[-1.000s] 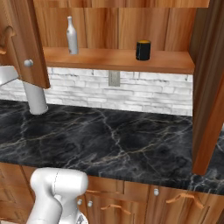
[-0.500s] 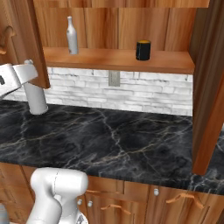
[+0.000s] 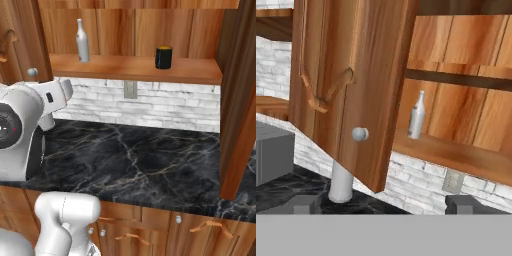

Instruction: Open the cabinet directly in front. Then move the liquor and the mug to the dining counter with the candle on it.

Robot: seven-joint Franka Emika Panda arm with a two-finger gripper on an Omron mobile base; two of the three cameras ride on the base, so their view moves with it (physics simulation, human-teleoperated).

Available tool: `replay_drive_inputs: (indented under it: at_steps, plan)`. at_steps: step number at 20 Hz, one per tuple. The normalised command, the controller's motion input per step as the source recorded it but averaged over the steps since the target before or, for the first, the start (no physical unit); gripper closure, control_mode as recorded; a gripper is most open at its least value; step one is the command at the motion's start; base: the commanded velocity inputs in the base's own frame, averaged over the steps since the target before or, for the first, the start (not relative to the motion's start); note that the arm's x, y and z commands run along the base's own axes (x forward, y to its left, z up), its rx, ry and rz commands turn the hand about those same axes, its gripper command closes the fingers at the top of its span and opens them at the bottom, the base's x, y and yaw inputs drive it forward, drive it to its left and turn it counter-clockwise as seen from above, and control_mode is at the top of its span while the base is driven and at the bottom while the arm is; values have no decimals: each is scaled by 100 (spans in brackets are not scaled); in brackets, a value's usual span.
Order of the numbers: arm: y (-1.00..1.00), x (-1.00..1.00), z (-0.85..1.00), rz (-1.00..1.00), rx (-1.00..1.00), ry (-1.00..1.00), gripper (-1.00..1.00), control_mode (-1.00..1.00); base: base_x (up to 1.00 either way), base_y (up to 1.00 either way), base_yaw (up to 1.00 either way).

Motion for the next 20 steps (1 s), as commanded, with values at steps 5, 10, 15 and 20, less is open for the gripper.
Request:
replay_drive_inputs:
  at_steps: [5, 10, 15, 20]
  plan:
    - [-3, 0, 0, 26, 21, -6, -100, -100, 0, 0, 0]
    - [0, 0, 1, 13, -2, -24, -100, -100, 0, 0, 0]
    - [0, 0, 14, 5, -28, -29, -100, -100, 0, 0, 0]
    - [-21, -1, 30, 1, -42, -28, -100, -100, 0, 0, 0]
